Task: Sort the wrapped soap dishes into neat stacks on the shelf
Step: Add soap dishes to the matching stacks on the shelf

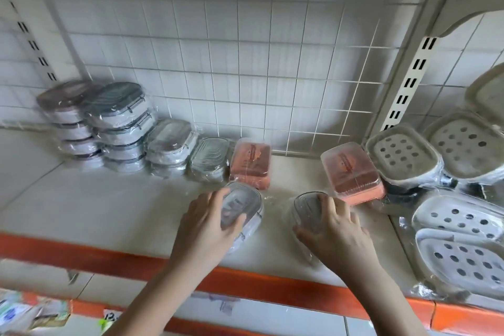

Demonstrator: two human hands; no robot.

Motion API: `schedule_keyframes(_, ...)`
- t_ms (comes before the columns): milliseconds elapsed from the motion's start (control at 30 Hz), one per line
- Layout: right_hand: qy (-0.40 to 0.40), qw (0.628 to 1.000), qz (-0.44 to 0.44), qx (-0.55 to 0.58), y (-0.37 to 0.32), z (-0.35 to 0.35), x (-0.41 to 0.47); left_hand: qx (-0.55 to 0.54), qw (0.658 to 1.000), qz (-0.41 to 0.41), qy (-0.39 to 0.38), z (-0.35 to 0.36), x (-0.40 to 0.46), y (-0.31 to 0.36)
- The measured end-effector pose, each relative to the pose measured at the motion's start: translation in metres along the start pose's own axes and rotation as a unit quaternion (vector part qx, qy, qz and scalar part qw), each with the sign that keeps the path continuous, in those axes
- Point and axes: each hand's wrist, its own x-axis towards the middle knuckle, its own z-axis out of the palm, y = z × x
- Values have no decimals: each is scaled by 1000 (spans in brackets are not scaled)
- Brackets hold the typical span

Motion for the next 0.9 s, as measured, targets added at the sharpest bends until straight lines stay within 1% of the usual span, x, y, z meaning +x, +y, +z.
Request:
schedule_keyframes(67,-28,1000,-8,2,1,-1,4,69,995,0,-68,3,8,1)
schedule_keyframes(100,-36,999,-8,7,3,-1,5,93,993,2,-76,7,9,-1)
schedule_keyframes(167,-37,999,-5,12,5,-1,5,92,994,7,-58,13,10,-7)
schedule_keyframes(233,-18,1000,0,11,5,1,2,91,995,21,-34,16,7,-12)
schedule_keyframes(367,29,999,6,27,3,4,-3,85,994,34,-64,13,4,-16)
schedule_keyframes(467,64,997,1,37,3,6,-7,42,998,36,-32,12,2,-18)
schedule_keyframes(633,106,989,-20,97,-6,11,-10,2,999,34,40,2,-5,-21)
schedule_keyframes(733,124,984,-33,121,-23,15,-9,14,996,35,78,-14,-4,-33)
schedule_keyframes(900,121,981,-53,139,-65,27,-11,42,995,17,91,-41,-4,-71)
